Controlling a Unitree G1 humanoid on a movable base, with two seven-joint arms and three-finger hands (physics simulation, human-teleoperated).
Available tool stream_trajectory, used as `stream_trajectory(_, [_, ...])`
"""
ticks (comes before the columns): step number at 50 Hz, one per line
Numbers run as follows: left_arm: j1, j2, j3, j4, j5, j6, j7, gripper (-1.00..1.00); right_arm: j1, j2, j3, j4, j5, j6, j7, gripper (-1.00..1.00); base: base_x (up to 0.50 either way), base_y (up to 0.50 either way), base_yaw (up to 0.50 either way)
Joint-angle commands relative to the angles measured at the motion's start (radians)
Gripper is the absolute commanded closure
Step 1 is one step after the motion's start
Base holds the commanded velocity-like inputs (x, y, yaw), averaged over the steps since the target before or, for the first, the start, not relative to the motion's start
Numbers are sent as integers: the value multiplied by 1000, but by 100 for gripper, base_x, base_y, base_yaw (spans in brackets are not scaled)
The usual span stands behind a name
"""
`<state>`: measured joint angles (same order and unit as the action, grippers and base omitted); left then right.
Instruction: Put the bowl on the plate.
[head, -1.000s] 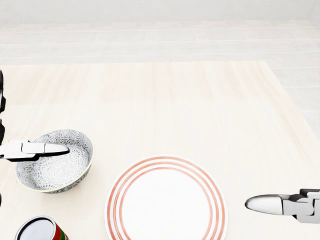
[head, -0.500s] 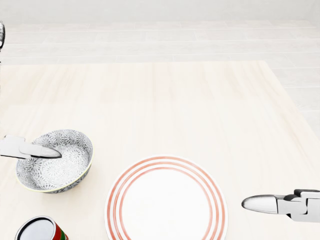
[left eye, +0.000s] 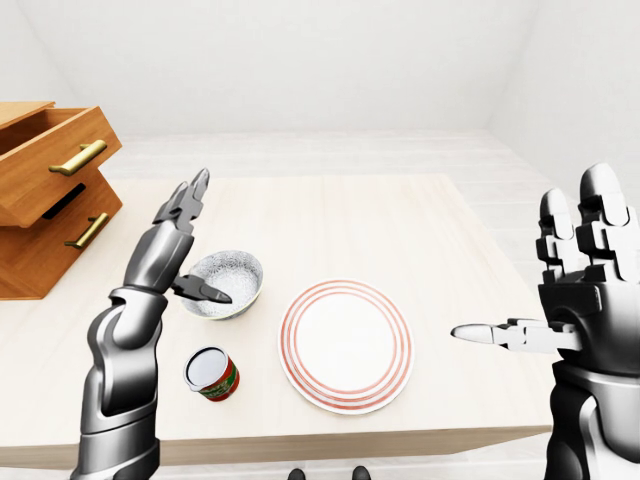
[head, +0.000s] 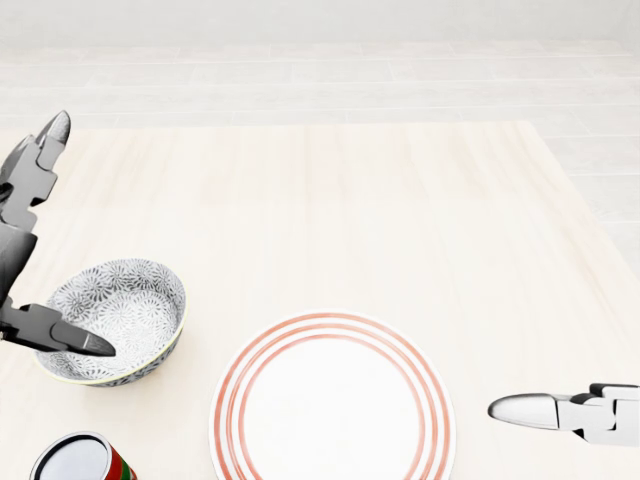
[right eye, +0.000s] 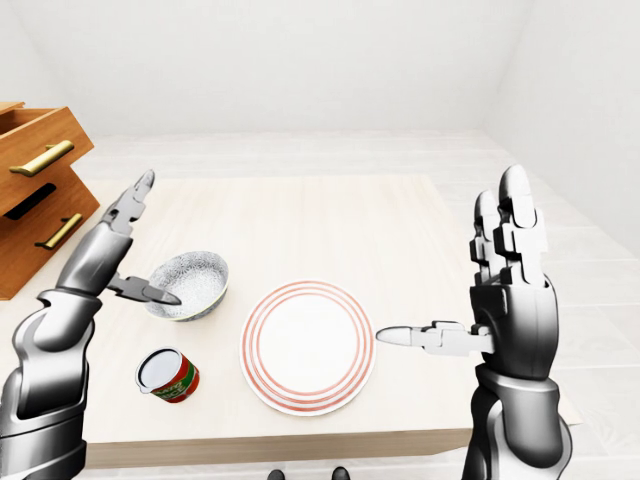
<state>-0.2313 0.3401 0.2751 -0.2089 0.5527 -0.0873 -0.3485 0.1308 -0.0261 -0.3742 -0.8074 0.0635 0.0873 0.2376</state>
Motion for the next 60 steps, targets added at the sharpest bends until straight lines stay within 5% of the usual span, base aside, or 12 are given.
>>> stream_trajectory(1, [7, -26, 7, 27, 1, 0, -32, -100, 6, 2, 0, 1, 2, 0, -4, -100, 0, 0, 0])
stream_trajectory(14, [-40, -42, -41, 113, 68, 0, 93, -100, 10, 4, -3, -1, -5, 0, 0, -100, 0, 0, 0])
stream_trajectory(60, [-1, -63, -96, 257, 211, 0, 291, -89, 14, 8, 8, 29, -10, 0, -1, -100, 0, 0, 0])
